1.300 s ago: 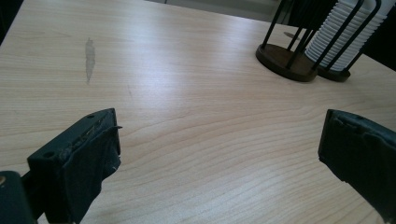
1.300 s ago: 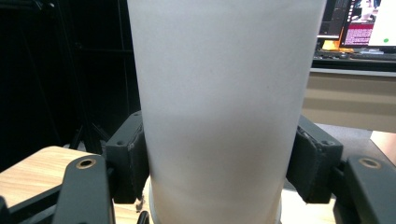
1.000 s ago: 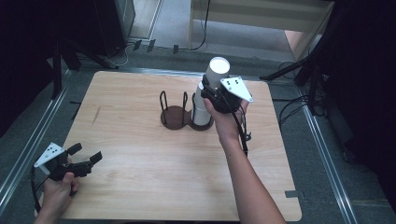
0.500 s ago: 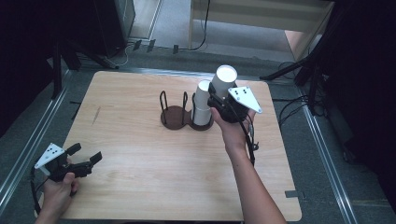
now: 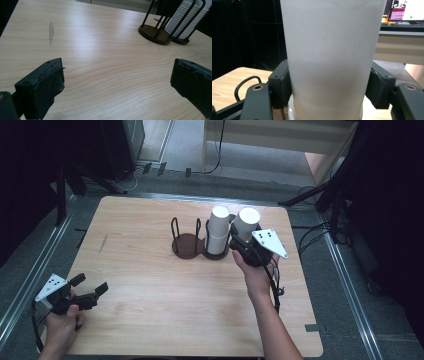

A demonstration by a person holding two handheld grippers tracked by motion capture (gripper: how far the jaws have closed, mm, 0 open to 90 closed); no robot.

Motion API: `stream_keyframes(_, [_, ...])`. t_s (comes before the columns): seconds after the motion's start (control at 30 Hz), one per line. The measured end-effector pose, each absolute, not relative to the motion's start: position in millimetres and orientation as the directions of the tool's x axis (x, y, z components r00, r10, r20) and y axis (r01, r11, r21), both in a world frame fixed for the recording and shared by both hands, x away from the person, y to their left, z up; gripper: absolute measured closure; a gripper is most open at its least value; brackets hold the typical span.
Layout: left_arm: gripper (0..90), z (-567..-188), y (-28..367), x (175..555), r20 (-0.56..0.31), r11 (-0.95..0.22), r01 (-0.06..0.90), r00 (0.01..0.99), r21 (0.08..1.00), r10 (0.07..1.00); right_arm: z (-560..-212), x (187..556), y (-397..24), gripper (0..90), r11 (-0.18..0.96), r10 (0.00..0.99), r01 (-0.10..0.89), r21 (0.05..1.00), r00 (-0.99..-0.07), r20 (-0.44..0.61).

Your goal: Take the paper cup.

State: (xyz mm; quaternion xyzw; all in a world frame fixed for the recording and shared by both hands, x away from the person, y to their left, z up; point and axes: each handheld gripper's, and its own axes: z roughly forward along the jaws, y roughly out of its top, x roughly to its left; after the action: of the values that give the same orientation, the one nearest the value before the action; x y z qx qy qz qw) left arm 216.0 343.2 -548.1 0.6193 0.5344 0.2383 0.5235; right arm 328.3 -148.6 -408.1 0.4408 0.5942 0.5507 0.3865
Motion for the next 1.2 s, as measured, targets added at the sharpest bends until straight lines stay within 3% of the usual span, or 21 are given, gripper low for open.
stream_keyframes(0.6, [0.0, -544.7, 336.0, 219.8, -0.196, 0.054, 0.453, 0.273, 0.890, 0.942, -447.3, 303.2, -171.4, 32.0, -0.001, 0.952, 0.141, 0.990, -0.303, 0.044])
stream_keyframes(0.73, [0.0, -540.9, 333.7, 223.2, -0.262, 0.112, 0.469, 0.267, 0.876, 0.927, -453.4, 298.5, -175.7, 32.0, -0.008, 0.951, 0.146, 0.989, -0.305, 0.053])
stream_keyframes(1.2, [0.0, -505.8, 267.6, 248.4, -0.256, 0.081, 0.446, 0.348, 0.891, 0.902, -470.9, 283.0, -179.6, 31.8, 0.009, 0.945, 0.160, 0.987, -0.323, 0.043])
